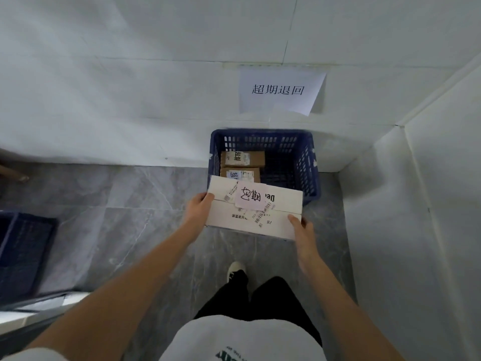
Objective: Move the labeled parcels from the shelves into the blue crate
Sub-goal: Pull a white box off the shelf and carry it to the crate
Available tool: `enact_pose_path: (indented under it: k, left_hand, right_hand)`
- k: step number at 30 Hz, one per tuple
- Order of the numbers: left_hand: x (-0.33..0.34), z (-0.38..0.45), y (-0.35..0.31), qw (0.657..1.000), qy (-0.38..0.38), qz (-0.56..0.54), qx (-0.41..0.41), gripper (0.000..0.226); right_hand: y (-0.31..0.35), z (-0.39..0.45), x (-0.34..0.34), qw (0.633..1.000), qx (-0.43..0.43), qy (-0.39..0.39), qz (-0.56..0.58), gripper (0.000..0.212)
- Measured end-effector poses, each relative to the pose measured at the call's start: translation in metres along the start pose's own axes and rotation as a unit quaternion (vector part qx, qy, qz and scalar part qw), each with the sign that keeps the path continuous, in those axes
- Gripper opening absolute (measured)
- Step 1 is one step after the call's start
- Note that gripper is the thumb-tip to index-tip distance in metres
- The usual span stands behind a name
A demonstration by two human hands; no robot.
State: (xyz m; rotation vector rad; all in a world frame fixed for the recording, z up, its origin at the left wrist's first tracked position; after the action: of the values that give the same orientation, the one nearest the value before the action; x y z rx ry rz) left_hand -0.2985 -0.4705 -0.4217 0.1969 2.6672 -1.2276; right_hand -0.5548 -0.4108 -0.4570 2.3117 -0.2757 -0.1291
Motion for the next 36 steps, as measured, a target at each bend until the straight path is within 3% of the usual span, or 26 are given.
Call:
enact_pose_path:
  k: [6,10,16,31,36]
  left_hand:
    - [0.034,0.063,-0.026,0.998,0.036,0.011,-0.053,0.015]
    - [0.068,0.1,-0.035,0.995,0.043,-0.013,-0.087,0.036]
    - [0.111,0.14,-0.039,0.989,0.029,-0.044,-0.138,0.053]
    - [0.14,0.195,0.023,0.964,-0.025,-0.157,-0.215,0.046]
    - [0.139,0.212,0.026,0.965,-0.034,-0.159,-0.205,0.043]
  right_hand:
    - [0.025,0.06,-0.015,1.0,0.01,-0.001,-0.023,0.029]
    - [0.043,0.104,-0.037,0.997,0.046,-0.021,-0.06,0.022]
    - [0.064,0.165,-0.06,0.989,0.075,0.055,-0.111,0.031]
    - [0.027,0.247,-0.068,0.982,0.143,0.084,-0.09,0.03]
    - [0.016,0.265,-0.065,0.982,0.149,0.093,-0.064,0.053]
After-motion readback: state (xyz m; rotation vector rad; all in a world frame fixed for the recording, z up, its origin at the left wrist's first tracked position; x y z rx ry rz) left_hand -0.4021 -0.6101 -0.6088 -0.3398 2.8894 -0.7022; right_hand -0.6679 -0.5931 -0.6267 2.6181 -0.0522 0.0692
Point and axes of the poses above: each hand's wrist, its own z-axis towards the middle knuckle, its own x-axis out of the palm, y = z × x, the point moved 4 cm from there along z, towards the middle knuckle, and after that the axes turned 10 degrees about y, right-handed, at the moved point
